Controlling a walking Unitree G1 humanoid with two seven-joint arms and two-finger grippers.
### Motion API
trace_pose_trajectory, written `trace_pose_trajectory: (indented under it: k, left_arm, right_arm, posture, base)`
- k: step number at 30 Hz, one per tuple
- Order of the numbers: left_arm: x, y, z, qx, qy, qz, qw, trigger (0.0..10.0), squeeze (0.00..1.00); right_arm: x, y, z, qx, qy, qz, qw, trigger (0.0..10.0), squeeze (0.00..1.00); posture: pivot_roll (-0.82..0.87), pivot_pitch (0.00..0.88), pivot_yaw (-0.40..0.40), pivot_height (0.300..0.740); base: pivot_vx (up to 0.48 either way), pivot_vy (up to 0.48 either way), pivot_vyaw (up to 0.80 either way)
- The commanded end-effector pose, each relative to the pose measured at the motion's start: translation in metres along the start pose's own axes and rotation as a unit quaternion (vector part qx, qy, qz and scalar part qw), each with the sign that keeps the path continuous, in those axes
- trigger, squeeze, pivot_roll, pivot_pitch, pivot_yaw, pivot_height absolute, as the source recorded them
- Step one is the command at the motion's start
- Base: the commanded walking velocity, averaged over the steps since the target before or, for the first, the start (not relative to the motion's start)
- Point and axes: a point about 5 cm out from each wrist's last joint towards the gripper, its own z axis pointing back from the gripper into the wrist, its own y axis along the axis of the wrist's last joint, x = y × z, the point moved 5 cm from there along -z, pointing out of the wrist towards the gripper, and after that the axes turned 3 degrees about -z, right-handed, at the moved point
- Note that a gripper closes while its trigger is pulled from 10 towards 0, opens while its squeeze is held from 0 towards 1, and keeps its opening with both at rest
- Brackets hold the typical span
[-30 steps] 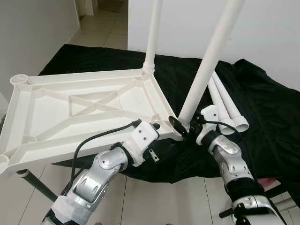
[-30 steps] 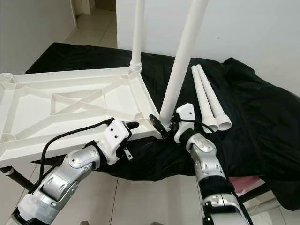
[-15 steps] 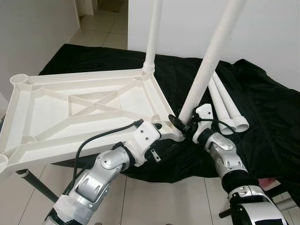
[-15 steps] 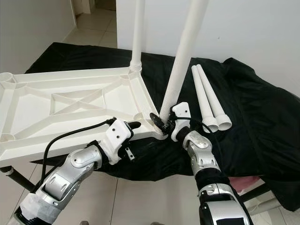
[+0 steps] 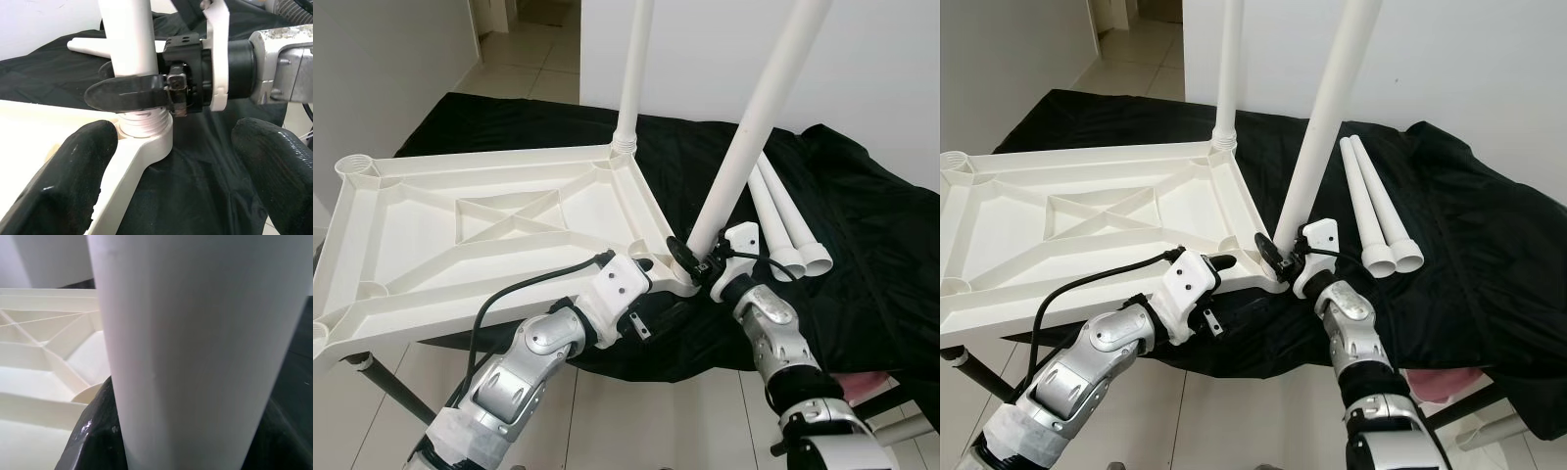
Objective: Building children table
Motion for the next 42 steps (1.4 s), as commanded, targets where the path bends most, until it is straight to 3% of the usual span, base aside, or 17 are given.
trace_pose_trajectory:
  k: [1,5,11,14,20,21,22,23,24,27,28,40,41,42]
  left_arm:
    - [0.007,-0.002,0.0,-0.001,-0.03,-0.006,1.0,10.0,0.0]
    - [0.007,-0.002,0.001,-0.002,-0.028,-0.005,1.0,10.0,0.0]
    - [0.005,-0.002,0.003,-0.005,-0.022,-0.005,1.0,10.0,0.0]
    - [0.005,-0.003,0.003,-0.005,-0.021,-0.004,1.0,10.0,0.0]
    - [0.006,-0.002,0.003,-0.005,-0.024,-0.003,1.0,10.0,0.0]
    - [0.006,-0.002,0.003,-0.005,-0.024,-0.004,1.0,10.0,0.0]
    - [0.005,-0.002,0.003,-0.005,-0.023,-0.004,1.0,10.0,0.0]
    - [0.005,-0.002,0.003,-0.005,-0.022,-0.004,1.0,10.0,0.0]
    - [0.005,-0.002,0.003,-0.004,-0.022,-0.004,1.0,10.0,0.0]
    - [0.005,-0.002,0.003,-0.004,-0.022,-0.004,1.0,10.0,0.0]
    - [0.006,-0.002,0.003,-0.005,-0.022,-0.005,1.0,10.0,0.0]
    - [0.005,-0.003,0.001,-0.008,-0.024,-0.013,1.0,10.0,0.0]
    - [0.005,-0.003,0.001,-0.008,-0.024,-0.014,1.0,10.0,0.0]
    - [0.005,-0.003,0.0,-0.009,-0.026,-0.02,0.999,10.0,0.0]
  right_arm:
    - [0.007,-0.017,0.006,-0.03,-0.069,-0.015,0.997,10.0,0.0]
    - [0.012,-0.018,0.008,-0.03,-0.125,-0.024,0.991,10.0,0.0]
    - [0.02,-0.021,0.018,-0.029,-0.262,-0.062,0.963,10.0,0.0]
    - [0.019,-0.021,0.019,-0.029,-0.276,-0.063,0.959,10.0,0.0]
    - [0.006,-0.012,0.015,-0.019,-0.254,-0.057,0.965,10.0,0.0]
    - [0.005,-0.01,0.015,-0.017,-0.253,-0.058,0.965,10.0,0.17]
    - [0.005,-0.01,0.015,-0.015,-0.252,-0.06,0.966,10.0,0.17]
    - [0.004,-0.009,0.015,-0.015,-0.252,-0.058,0.966,10.0,0.63]
    - [0.003,-0.008,0.015,-0.013,-0.249,-0.058,0.967,10.0,0.82]
    - [0.002,-0.007,0.014,-0.009,-0.245,-0.06,0.968,10.0,0.82]
    - [0.001,-0.006,0.014,-0.009,-0.239,-0.059,0.969,10.0,1.0]
    - [0.009,0.0,0.019,-0.006,-0.137,-0.035,0.99,10.0,1.0]
    - [0.01,0.002,0.018,-0.006,-0.111,-0.028,0.993,10.0,0.66]
    - [0.008,0.006,0.016,-0.003,-0.059,-0.011,0.998,10.0,0.0]
  posture:
    - [0.02,0.0,-0.066,0.74]
    - [0.02,0.0,-0.065,0.74]
    - [0.03,0.0,-0.071,0.74]
    - [0.03,0.0,-0.071,0.74]
    - [0.02,0.0,-0.068,0.74]
    - [0.03,0.0,-0.069,0.74]
    - [0.03,0.0,-0.069,0.74]
    - [0.03,0.0,-0.069,0.74]
    - [0.03,0.0,-0.069,0.74]
    - [0.03,0.0,-0.069,0.74]
    - [0.03,0.0,-0.07,0.74]
    - [0.02,0.0,-0.064,0.74]
    - [0.02,0.0,-0.064,0.74]
    - [0.02,0.0,-0.064,0.74]
  base:
    - [0.0,0.0,0.0]
    - [0.0,0.0,0.0]
    - [0.0,0.0,0.0]
    - [0.0,0.0,0.0]
    - [0.0,0.0,0.0]
    - [0.0,0.0,0.0]
    - [0.0,0.0,0.0]
    - [0.0,0.0,0.0]
    - [0.0,0.0,0.0]
    - [0.0,0.0,0.0]
    - [0.0,0.0,0.0]
    - [0.0,0.0,0.0]
    - [0.0,0.0,0.0]
    - [0.0,0.0,0.0]
